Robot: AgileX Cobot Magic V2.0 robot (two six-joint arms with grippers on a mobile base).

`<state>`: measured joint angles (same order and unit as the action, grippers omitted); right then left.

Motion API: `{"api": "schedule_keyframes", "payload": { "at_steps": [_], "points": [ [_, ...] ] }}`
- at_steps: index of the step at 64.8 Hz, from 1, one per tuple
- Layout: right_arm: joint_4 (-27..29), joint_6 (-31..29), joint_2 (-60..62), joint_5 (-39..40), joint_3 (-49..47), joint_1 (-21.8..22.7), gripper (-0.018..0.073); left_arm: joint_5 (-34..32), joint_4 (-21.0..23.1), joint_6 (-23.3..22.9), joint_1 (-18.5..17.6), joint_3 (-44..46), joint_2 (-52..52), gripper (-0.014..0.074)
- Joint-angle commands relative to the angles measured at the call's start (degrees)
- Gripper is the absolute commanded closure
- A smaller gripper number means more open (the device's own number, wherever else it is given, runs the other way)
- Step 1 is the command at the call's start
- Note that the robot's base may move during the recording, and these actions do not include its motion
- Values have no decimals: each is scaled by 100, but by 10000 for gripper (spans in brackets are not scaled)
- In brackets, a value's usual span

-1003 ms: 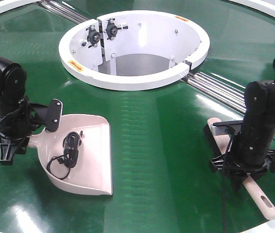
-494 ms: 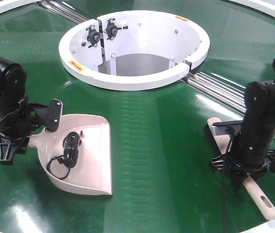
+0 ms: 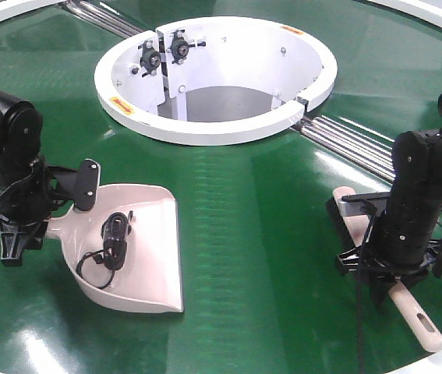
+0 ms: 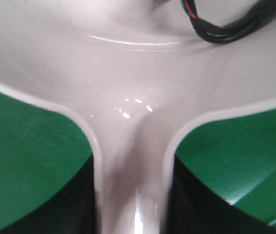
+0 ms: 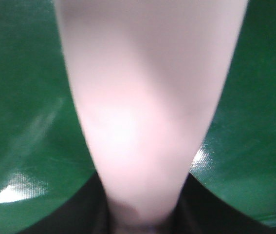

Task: Clean and inspect green conveyor with broom and dustpan
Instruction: 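Lower the brush onto the conveyor and hold both tools still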

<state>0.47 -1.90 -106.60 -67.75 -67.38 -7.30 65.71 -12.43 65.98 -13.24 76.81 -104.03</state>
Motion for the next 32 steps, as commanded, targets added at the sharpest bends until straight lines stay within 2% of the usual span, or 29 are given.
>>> {"api": "schedule_keyframes", "payload": {
  "at_steps": [1,14,32],
  "points": [
    [-6,-29,163,-107,-95,29,466,140,31,-230,-16,166,252,533],
    [-6,-24,163,-154,-95,29,418,252,158,-619,-16,166,252,382],
    [-6,20,171,-153,-95,29,251,253,241,-657,-16,166,252,62]
  ]
}}
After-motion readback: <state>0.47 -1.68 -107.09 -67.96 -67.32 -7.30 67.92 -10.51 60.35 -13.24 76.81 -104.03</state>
